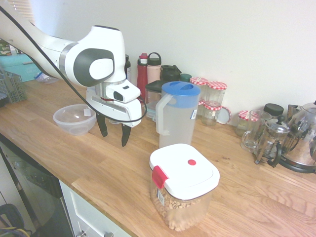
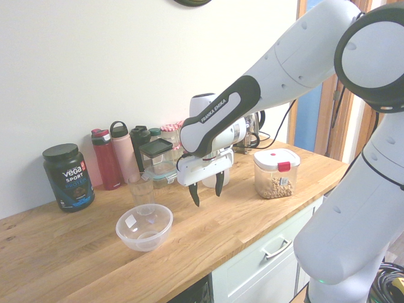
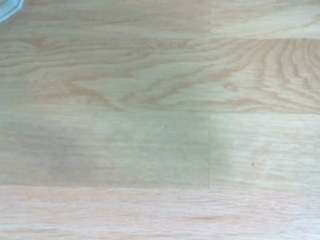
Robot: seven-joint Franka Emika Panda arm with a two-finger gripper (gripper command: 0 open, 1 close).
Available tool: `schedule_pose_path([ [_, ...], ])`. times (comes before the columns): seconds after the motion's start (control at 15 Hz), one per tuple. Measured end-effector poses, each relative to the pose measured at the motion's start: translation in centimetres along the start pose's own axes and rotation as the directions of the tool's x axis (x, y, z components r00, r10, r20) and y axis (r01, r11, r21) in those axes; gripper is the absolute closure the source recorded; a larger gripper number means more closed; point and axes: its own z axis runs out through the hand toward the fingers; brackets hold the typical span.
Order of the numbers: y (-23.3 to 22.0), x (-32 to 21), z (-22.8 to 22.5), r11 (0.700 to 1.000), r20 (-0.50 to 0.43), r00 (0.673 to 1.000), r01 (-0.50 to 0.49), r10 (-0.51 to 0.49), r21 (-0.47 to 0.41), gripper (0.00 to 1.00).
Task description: Pour me some water
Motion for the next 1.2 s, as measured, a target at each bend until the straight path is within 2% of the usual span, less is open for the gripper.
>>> schedule_pose_path([
  [0.2, -0.3, 0.3, -0.9, 1.000, -0.009, 1.000, 0.002, -0.002, 0.003, 0.00],
  [0.47, -0.6, 1.8, -10.4, 1.000, -0.079, 0.997, -0.012, 0.014, 0.024, 0.00],
  [0.73, 2.4, 5.2, -18.5, 0.995, -0.152, 0.984, -0.089, 0.096, 0.053, 0.00],
  [0.93, 4.5, 7.6, -20.1, 0.991, -0.163, 0.978, -0.122, 0.129, 0.048, 0.00],
  [1.2, 5.4, 11.8, -17.3, 0.983, -0.128, 0.975, -0.180, 0.182, 0.023, 0.00],
])
